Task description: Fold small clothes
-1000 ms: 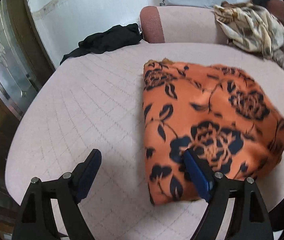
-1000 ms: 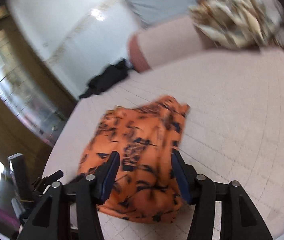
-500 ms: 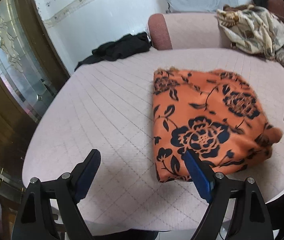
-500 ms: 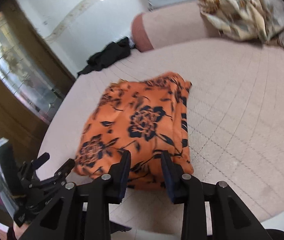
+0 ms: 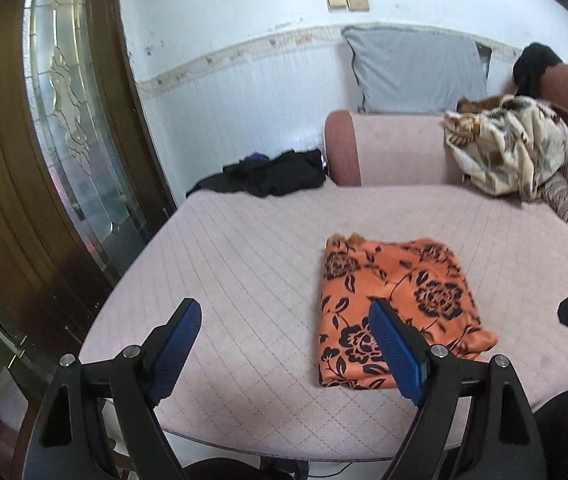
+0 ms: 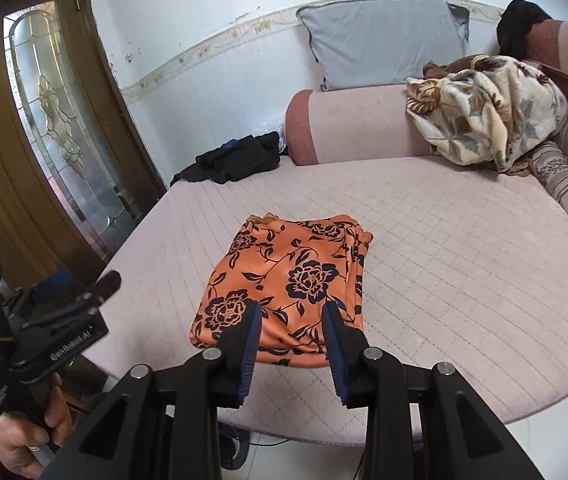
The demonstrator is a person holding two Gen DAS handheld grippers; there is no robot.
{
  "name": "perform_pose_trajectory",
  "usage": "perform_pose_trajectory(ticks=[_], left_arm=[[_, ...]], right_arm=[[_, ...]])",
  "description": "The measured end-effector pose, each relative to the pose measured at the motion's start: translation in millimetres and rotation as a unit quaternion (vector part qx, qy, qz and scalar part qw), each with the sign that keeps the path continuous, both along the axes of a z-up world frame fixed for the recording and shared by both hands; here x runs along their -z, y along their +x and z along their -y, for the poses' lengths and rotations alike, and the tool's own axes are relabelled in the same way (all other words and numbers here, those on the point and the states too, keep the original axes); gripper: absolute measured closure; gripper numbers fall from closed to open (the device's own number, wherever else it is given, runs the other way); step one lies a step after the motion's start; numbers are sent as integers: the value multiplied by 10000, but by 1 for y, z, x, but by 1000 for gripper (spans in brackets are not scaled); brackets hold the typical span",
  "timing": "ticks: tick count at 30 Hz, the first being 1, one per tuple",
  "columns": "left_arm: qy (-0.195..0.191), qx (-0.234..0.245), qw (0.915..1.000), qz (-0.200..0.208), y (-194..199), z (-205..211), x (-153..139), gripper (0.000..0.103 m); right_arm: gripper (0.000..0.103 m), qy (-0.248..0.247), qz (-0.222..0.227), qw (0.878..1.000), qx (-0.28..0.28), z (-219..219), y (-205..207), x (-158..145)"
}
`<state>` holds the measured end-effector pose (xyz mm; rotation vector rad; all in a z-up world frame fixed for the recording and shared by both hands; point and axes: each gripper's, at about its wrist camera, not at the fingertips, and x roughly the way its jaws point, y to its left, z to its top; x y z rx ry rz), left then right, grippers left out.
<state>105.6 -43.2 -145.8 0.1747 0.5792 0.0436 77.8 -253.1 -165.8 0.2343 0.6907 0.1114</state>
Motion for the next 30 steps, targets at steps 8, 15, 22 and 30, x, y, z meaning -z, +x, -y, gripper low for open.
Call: perform_pose_trajectory(ticks=[8, 15, 22, 30], left_arm=[[-71, 19, 9996, 267, -32, 2, -38, 12], [124, -132, 9965, 812, -61, 2, -67, 3], [55, -4, 9944, 1052, -82, 0, -87, 0], [-103, -13, 9935, 1132, -91, -8, -97, 0]], right_arm=[[67, -139, 219, 9997, -1, -6, -36, -30], [67, -227, 622, 9978, -5, -14, -60, -59], [67, -566, 859, 9946, 134, -27, -70, -76], [67, -498, 660, 9964, 213, -31, -66, -72]])
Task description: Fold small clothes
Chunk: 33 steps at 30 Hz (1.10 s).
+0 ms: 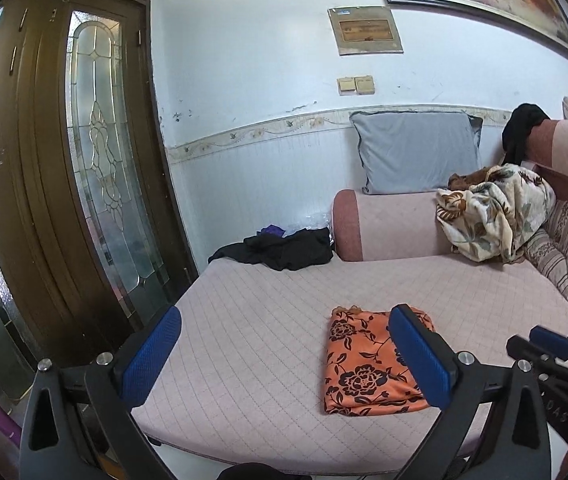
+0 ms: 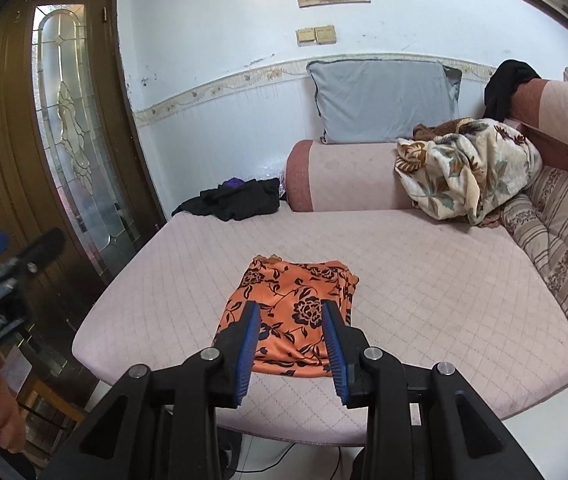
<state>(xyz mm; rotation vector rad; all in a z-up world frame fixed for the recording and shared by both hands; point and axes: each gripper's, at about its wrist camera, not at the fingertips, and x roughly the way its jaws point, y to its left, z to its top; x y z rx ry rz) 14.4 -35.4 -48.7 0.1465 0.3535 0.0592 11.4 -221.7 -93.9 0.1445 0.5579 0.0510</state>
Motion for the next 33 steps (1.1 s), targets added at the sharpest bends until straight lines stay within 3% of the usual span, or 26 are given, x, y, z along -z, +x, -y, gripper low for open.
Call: perform_pose_trajectory(ticks=[13, 33], left_arm=[[-150, -65, 9998, -104, 4, -6, 1, 0], [-316, -95, 9994, 53, -11, -23, -11, 0]], right_arm=[[67, 106, -25, 9999, -17, -5, 2, 2], [67, -14, 45, 10000, 12, -20, -3, -11]])
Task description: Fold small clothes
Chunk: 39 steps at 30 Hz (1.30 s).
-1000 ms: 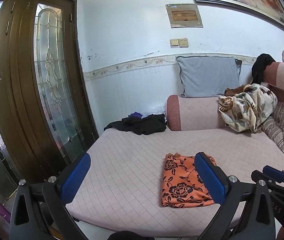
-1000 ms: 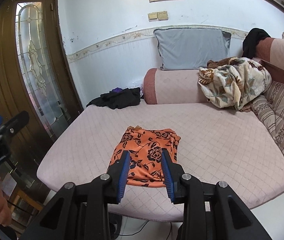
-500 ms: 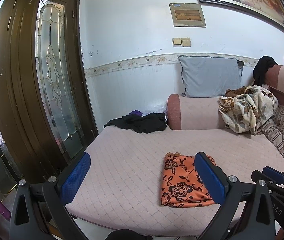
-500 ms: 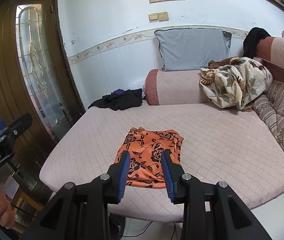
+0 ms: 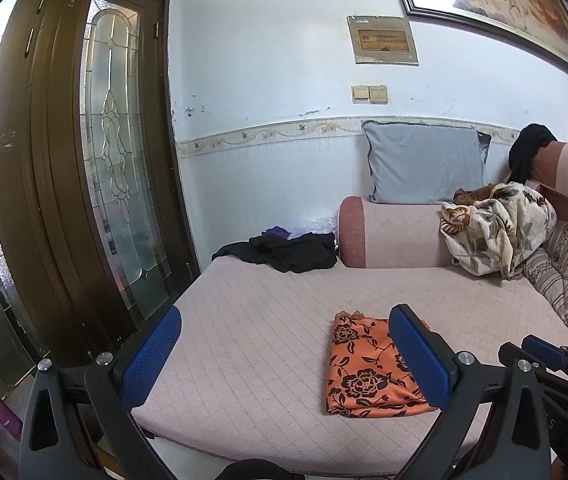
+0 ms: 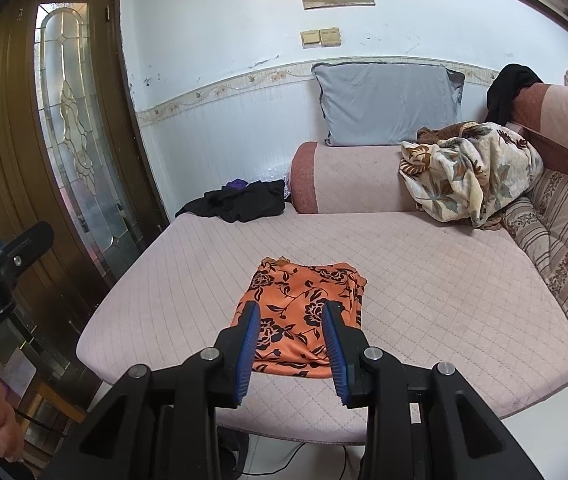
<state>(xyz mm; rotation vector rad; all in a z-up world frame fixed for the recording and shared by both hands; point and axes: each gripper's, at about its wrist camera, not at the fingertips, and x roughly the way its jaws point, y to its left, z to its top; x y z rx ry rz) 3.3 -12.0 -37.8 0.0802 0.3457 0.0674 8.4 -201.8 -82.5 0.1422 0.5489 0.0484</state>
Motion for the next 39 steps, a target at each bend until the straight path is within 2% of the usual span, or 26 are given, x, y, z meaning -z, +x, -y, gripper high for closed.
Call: perform_pose_trajectory(ticks=[12, 29, 39], left_arm=[[-234, -30, 9997, 89, -13, -17, -6, 0], [-331, 121, 9994, 69, -15, -26, -4, 0], [-369, 181, 9991, -118, -2, -26, 4, 0]], right_arm=[[67, -45, 231, 9997, 13, -9, -15, -19], [67, -194, 70, 9998, -63, -24, -10, -11], [67, -292, -41, 9996, 11, -26, 0, -6]])
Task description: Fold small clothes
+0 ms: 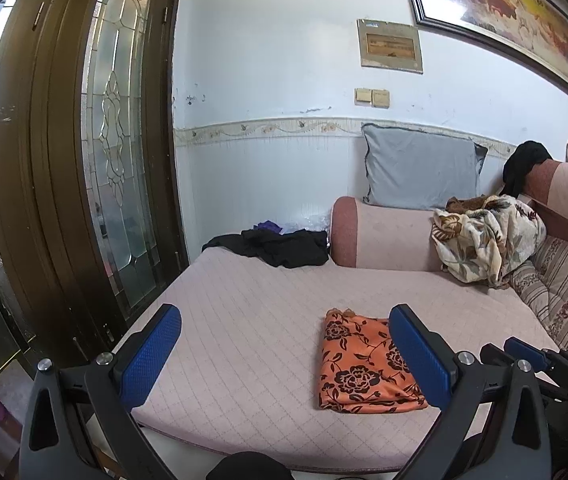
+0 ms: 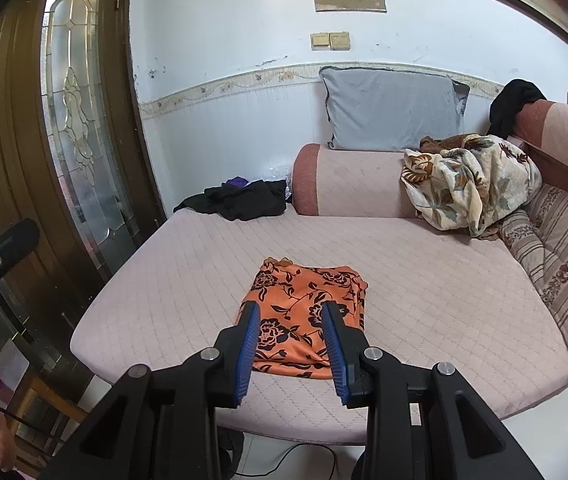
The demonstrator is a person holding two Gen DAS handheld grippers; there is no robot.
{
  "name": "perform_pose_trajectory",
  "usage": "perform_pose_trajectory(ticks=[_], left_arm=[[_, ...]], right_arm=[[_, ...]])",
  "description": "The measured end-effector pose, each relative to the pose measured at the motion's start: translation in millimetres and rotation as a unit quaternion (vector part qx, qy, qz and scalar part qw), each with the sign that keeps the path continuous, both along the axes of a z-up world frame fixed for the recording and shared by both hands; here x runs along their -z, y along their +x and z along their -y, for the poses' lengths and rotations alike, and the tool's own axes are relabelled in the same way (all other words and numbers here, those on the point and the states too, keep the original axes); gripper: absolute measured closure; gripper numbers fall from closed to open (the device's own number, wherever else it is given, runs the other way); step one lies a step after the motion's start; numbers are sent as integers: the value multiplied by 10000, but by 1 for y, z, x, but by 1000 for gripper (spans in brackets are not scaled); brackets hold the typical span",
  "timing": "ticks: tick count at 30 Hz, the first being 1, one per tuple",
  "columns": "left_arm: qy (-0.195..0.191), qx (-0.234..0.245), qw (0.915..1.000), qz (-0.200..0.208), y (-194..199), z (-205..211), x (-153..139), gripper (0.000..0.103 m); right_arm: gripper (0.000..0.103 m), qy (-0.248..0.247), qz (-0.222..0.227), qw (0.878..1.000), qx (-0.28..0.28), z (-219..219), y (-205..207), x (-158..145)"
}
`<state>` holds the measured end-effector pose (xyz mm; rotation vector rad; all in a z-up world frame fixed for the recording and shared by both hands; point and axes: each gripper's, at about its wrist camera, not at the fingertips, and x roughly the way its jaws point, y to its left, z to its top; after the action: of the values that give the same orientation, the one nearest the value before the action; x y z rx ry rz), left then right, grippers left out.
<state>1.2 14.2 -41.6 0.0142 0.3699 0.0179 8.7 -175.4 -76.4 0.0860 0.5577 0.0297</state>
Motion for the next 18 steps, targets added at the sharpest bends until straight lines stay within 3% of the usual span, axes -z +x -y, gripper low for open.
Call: perform_pose_trajectory(ticks=[9, 18], left_arm=[[2, 68, 9996, -278, 22, 2, 13, 0], [-38, 137, 9994, -302, 41, 6, 8, 0]], right_arm=[[67, -38, -246, 9997, -15, -4, 17, 18], [67, -1, -359, 9994, -7, -2, 39, 20]])
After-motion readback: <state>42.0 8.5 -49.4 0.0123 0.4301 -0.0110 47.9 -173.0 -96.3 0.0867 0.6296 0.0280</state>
